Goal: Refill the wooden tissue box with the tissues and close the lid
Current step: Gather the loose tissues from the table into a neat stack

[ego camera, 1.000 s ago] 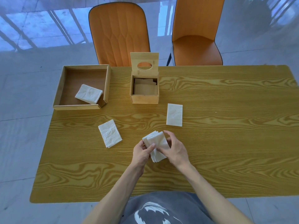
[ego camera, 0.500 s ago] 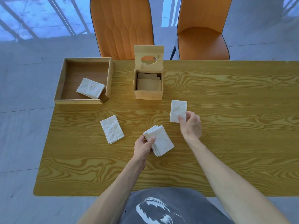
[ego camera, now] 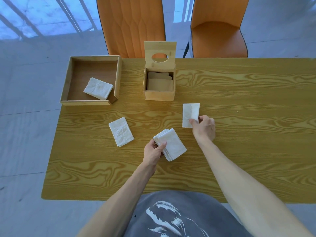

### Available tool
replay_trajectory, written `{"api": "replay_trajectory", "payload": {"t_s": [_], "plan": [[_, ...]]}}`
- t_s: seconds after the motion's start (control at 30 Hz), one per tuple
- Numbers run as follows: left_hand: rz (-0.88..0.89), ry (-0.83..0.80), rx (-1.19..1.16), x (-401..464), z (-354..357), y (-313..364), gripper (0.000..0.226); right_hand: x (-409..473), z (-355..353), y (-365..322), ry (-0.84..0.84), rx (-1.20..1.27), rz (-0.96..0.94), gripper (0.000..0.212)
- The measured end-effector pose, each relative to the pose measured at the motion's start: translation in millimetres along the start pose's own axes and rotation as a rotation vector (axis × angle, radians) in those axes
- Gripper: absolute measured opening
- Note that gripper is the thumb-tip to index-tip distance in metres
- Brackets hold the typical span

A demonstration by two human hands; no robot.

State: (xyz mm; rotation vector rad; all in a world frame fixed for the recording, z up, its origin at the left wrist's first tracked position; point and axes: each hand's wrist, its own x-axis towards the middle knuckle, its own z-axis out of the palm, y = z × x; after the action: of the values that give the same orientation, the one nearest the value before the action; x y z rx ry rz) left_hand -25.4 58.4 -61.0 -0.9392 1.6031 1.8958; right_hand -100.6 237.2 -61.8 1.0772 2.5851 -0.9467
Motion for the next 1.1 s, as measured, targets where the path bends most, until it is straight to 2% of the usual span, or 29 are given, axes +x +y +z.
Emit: {"api": "replay_trajectory", "payload": {"t_s": [0.1,0.23,0.4,0.53,0.67,0.8,1.0,1.1], "plan": [[0.003,0.004,0.010,-1.0,0.6,-1.0,0.021,-8.4,-3.4,10.9,0.024,0.081,-0.077,0.022],[0.009,0.014,0.026,-2.4,1.6,-1.7,0.015,-21.1,-8.1,30.8,-0.014,0.200,-0.130,0.026],[0.005,0.018,0.021,-3.7,1.4,-2.6,0.010,-38.6,-16.7,50.7,-0.218,0.522,-0.061,0.026],[-0.001,0.025,0.008,-4.2,1.8,-5.1,0.019,-54.3,-18.2,55.9,-0.377,0.612,-0.070,0.025],[-0.022,0.036,-0.029,-5.9,-1.2,-7.8,0.023,-67.1,-10.6,57.9,-0.521,0.587,-0.064,0.021],[-0.035,0.027,-0.104,-11.8,-7.7,-10.3,0.022,-73.1,0.6,58.1,-0.579,0.509,-0.119,0.023],[-0.075,0.017,-0.234,-22.3,-23.4,-12.9,0.031,-80.4,15.3,53.0,-0.531,0.218,-0.290,0.017],[-0.045,0.001,-0.227,-26.1,-33.6,-14.4,0.027,-88.1,19.1,46.2,-0.518,0.113,-0.372,0.019]]}}
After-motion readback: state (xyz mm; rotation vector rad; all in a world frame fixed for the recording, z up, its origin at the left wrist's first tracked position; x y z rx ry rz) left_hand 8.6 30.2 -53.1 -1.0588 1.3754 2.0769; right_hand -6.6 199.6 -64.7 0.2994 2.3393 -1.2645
